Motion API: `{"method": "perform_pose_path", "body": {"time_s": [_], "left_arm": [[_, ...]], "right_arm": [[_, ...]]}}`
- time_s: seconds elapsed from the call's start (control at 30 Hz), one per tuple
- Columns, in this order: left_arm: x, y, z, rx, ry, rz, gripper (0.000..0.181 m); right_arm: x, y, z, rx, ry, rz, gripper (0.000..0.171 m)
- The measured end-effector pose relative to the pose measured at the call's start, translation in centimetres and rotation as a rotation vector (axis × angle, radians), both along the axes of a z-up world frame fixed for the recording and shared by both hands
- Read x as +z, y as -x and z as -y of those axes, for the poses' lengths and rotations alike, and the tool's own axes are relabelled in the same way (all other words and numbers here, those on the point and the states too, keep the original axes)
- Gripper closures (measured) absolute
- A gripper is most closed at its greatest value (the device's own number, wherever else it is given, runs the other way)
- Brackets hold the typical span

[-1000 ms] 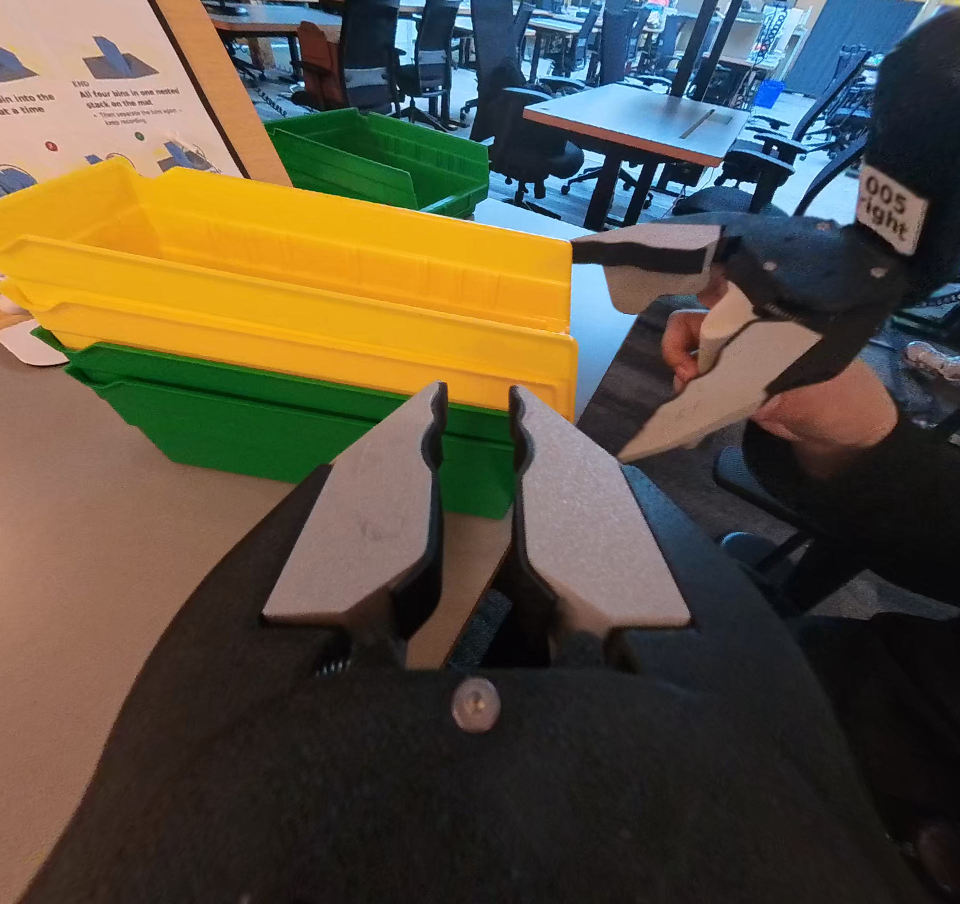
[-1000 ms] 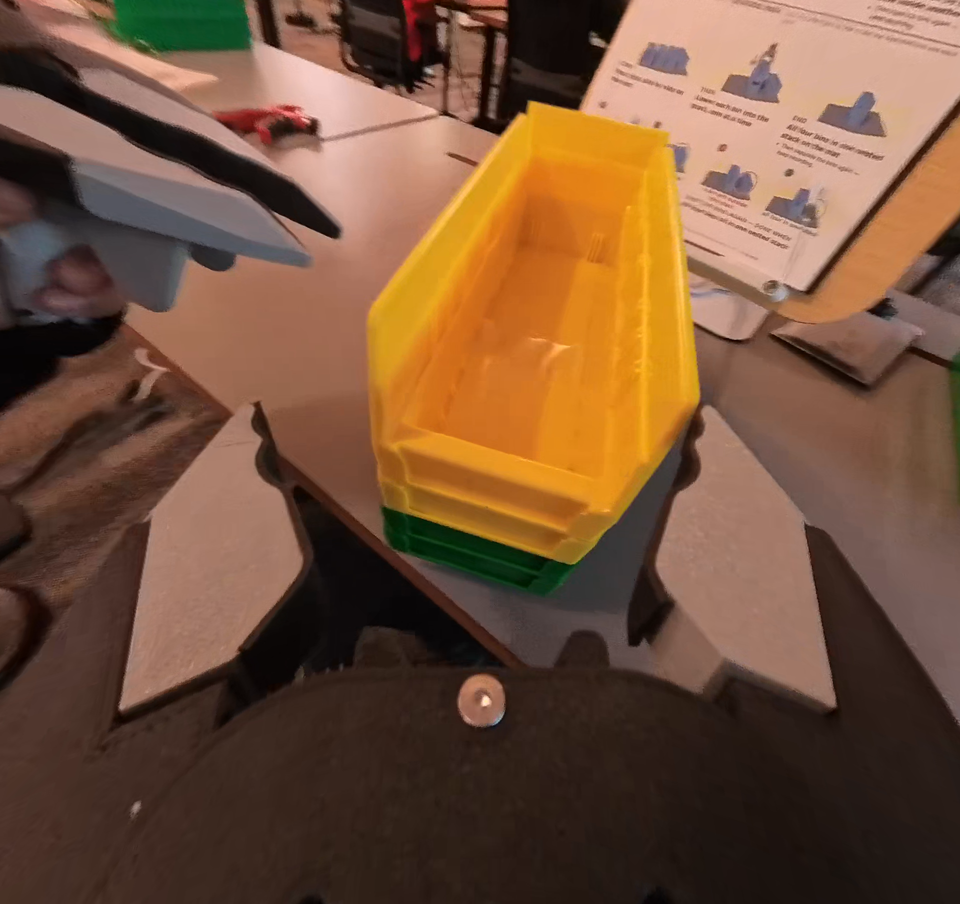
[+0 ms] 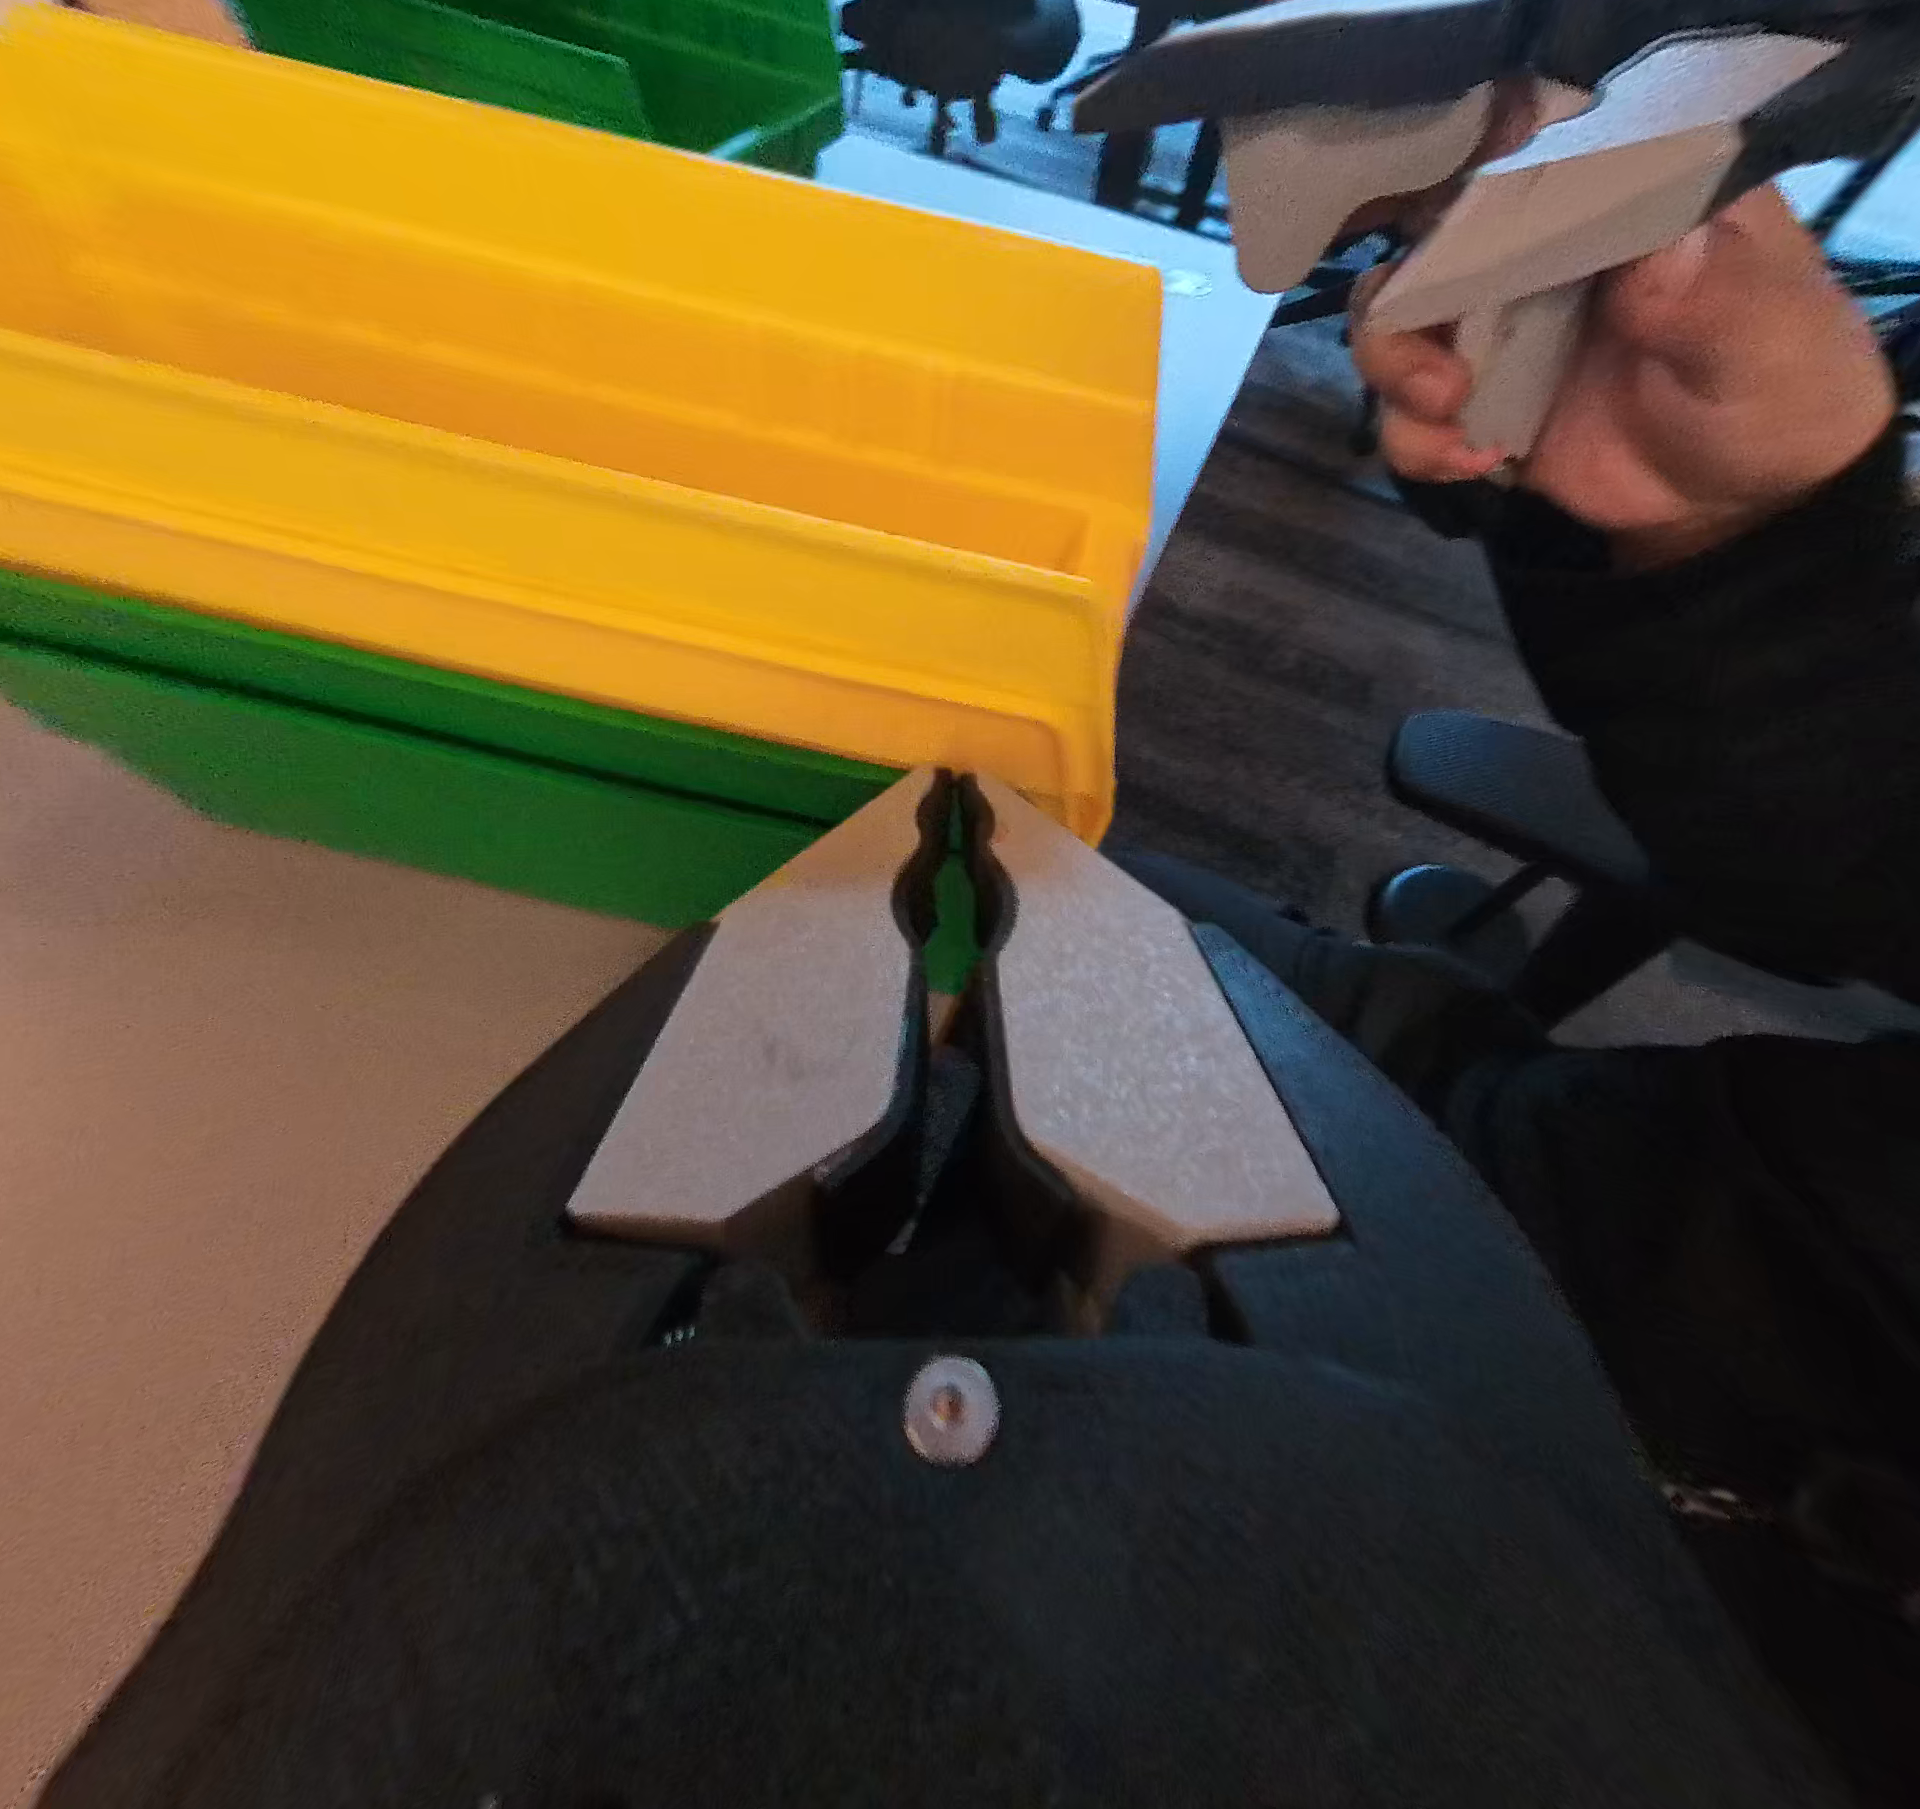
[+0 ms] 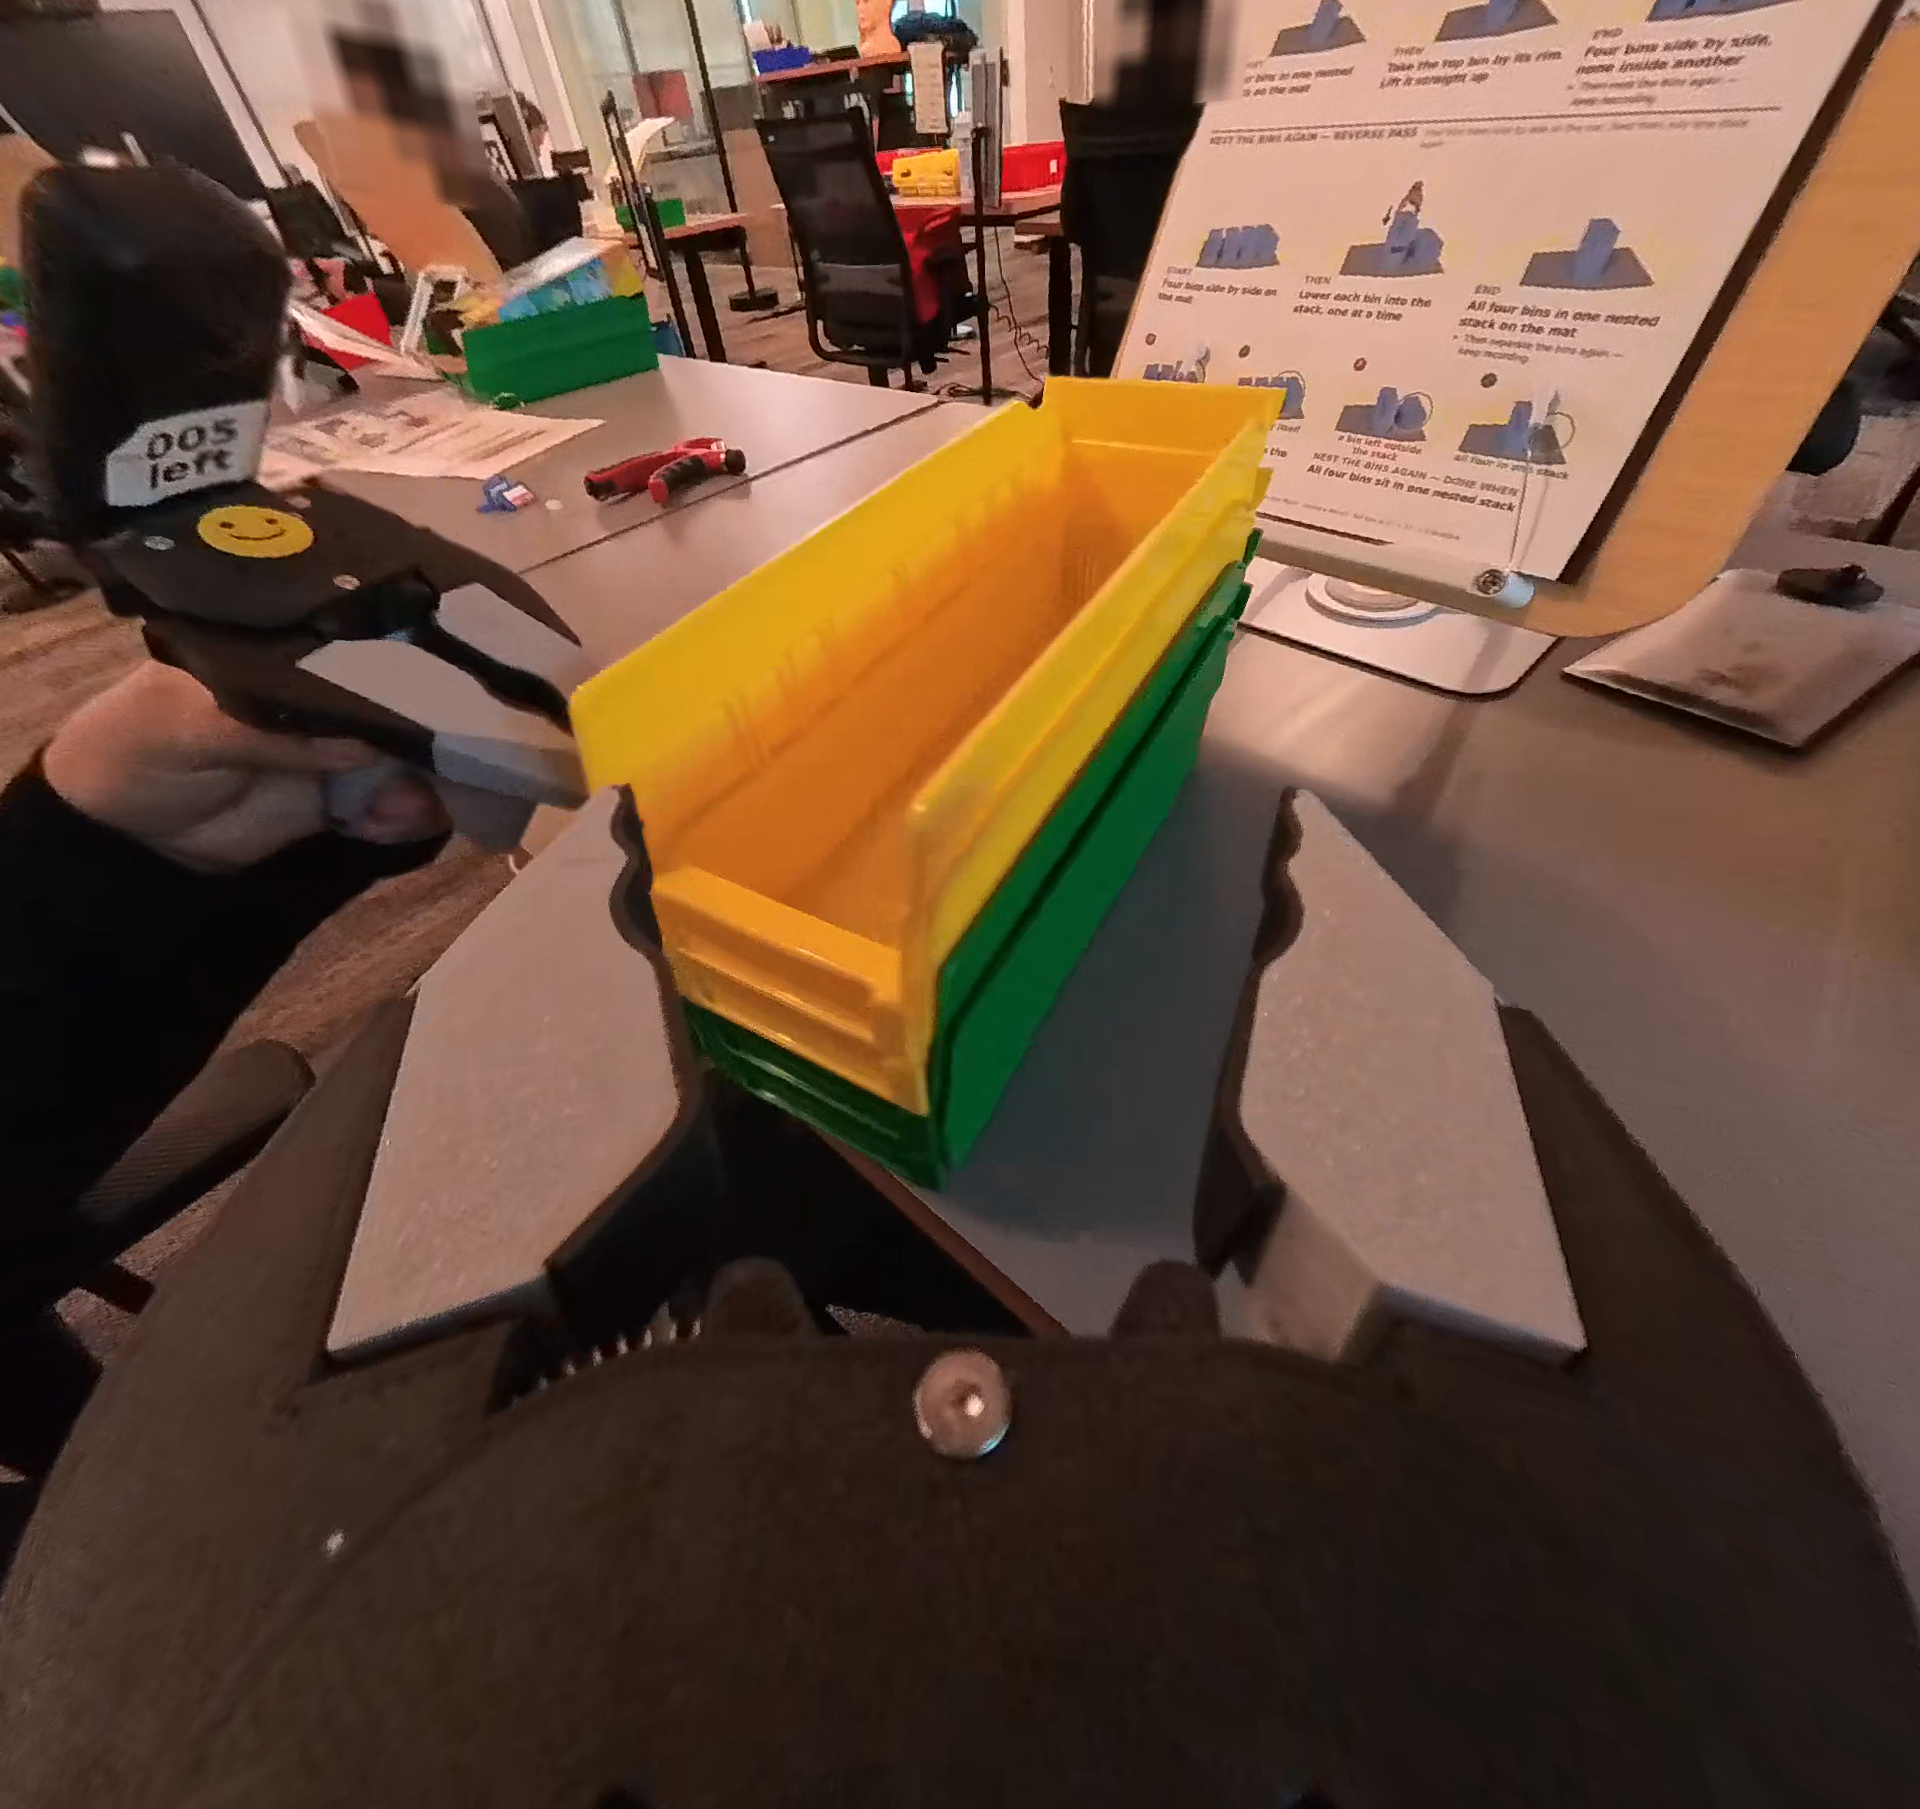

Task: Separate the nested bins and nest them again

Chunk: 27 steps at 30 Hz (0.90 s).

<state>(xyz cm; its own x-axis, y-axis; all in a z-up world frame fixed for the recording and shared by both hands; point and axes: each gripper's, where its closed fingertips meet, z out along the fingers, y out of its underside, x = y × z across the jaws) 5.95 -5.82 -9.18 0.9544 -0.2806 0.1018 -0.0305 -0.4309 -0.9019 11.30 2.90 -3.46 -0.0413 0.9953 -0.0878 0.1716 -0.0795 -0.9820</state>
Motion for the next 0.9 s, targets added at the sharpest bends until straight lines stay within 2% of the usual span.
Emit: {"method": "perform_pose_path", "body": {"time_s": [0.1, 0.2, 0.33, 0.47, 0.57, 0.67, 0.77, 0.9], "left_arm": [[0.1, -1.9, -0.5, -0.065, -0.014, 0.036, 0.169], [-0.5, -0.7, -0.3, -0.023, 0.025, 0.003, 0.158], [0.3, 1.2, 0.4, 0.037, 0.009, 0.024, 0.154], [0.7, 2.2, 0.6, 0.057, -0.008, 0.039, 0.154], [0.7, 2.1, 0.6, 0.051, -0.009, 0.042, 0.154], [0.5, 2.6, 0.7, 0.066, -0.003, 0.013, 0.154], [0.8, 3.4, 1.2, 0.087, -0.008, -0.012, 0.153], [1.8, 4.0, 2.0, 0.096, -0.043, 0.003, 0.153]], "right_arm": [[0.2, -0.1, 0.1, -0.013, -0.007, 0.006, 0.049], [0.2, -0.4, 0.4, -0.017, 0.008, 0.02, 0.042], [1.0, -0.2, 1.2, 0.008, 0.063, 0.008, 0.036], [2.7, 2.4, 0.6, -0.009, 0.052, 0.056, 0.036], [3.1, 5.9, 0.5, 0.024, 0.023, 0.209, 0.036], [1.7, 9.8, -0.2, 0.0, -0.068, 0.417, 0.037], [-0.4, 12.6, -0.8, -0.025, -0.125, 0.594, 0.057], [-2.4, 14.3, -1.2, -0.051, -0.15, 0.764, 0.046]]}}
